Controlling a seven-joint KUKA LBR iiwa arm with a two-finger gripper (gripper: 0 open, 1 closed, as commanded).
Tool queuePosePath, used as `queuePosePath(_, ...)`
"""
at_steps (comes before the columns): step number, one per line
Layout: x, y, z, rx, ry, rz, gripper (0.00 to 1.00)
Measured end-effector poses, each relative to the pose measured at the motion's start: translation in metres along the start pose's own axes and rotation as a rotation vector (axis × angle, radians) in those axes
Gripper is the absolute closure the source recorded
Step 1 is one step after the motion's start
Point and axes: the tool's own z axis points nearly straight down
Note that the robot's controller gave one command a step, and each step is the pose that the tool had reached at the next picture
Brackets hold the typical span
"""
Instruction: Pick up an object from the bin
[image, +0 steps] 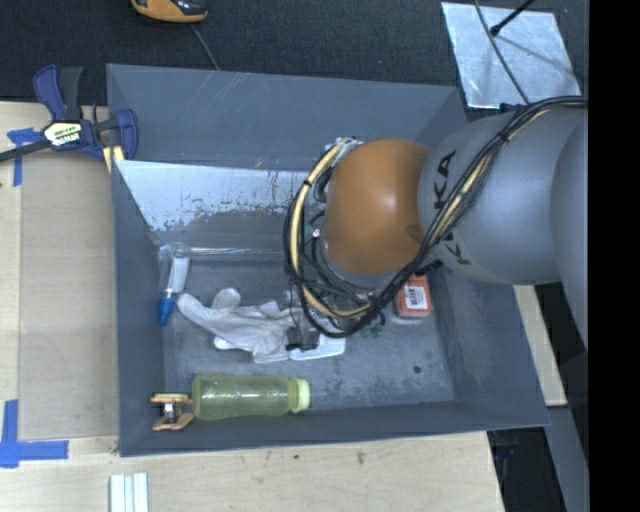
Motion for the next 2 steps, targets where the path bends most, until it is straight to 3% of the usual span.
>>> queuePosePath(2, -0.0001, -0.0003, -0.0127, 0.0, 0.001, 0.0, 1.0)
